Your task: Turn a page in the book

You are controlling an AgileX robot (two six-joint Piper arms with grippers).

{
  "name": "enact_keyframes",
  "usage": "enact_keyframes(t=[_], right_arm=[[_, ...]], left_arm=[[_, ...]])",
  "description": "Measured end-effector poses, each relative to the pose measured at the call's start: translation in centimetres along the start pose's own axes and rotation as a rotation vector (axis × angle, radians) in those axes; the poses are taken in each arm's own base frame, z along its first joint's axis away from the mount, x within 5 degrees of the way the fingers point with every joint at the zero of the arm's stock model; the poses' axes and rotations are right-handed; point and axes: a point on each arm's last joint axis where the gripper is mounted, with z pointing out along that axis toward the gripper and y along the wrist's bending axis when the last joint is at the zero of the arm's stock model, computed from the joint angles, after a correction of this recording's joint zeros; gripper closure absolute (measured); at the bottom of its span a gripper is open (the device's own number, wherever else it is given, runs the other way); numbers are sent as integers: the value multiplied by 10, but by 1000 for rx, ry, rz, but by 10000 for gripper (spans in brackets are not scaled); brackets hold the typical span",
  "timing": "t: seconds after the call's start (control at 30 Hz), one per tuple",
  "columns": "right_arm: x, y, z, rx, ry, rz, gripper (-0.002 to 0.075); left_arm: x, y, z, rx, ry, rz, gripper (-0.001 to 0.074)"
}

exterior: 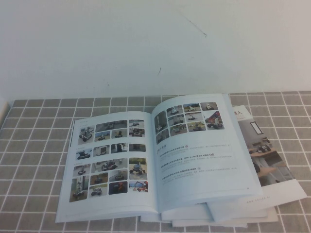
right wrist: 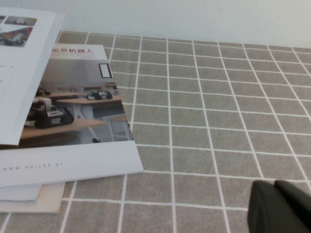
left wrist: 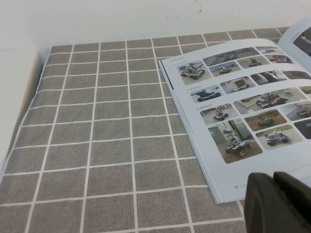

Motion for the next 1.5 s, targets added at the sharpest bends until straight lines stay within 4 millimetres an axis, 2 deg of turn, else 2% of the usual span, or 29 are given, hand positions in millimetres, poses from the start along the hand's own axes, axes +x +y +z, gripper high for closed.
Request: enact_keyframes(t=[1.1, 1.23, 1.5], right_arm=[[-1, 0, 0, 2, -12, 0, 727], [-8, -1, 0, 9, -108, 0, 727], [-47, -4, -14, 55, -572, -32, 727]], left_arm=[[-1, 0, 0, -4, -6, 11, 738], [-7, 1, 0, -10, -86, 39, 738], [-47, -3, -13, 15, -555, 70, 738]])
